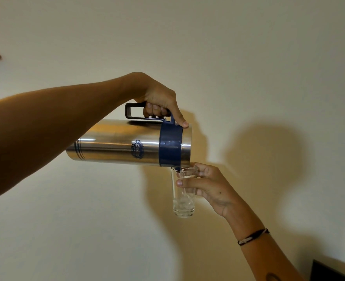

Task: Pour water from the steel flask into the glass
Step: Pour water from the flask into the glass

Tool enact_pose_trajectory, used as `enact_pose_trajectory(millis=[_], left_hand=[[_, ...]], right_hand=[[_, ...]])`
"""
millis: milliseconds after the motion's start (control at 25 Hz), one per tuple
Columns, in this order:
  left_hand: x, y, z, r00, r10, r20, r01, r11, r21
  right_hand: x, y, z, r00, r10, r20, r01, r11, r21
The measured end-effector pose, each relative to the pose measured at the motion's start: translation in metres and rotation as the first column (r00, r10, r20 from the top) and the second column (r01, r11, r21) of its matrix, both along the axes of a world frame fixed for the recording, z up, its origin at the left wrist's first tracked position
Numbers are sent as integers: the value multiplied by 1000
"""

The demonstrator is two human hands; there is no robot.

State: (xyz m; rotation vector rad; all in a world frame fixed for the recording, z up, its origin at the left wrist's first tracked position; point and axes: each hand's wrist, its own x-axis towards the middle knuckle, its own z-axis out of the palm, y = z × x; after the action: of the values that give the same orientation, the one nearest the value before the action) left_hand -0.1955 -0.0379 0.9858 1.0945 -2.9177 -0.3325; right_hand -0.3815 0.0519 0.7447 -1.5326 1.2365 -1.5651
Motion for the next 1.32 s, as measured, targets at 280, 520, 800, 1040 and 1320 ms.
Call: enact_pose_trajectory(millis=[280,520,800,1040,1320], left_hand=[[1,-4,-4,1000,10,5,-10,1000,-12],[3,-7,-6,1000,11,29,-11,1000,-21],[6,-12,-9,999,16,39,-15,1000,-18],[3,-15,-7,999,16,41,-16,1000,-17],[-3,-15,-6,998,13,55,-13,1000,-8]], right_hand=[[1,-5,-4,1000,-2,-5,2,1000,-11],[6,-11,-7,1000,-6,-8,6,1000,8],[11,-15,-10,1000,9,25,-9,1000,20],[10,-19,-10,1000,-2,23,2,1000,15],[6,-20,-10,1000,-11,21,11,1000,6]])
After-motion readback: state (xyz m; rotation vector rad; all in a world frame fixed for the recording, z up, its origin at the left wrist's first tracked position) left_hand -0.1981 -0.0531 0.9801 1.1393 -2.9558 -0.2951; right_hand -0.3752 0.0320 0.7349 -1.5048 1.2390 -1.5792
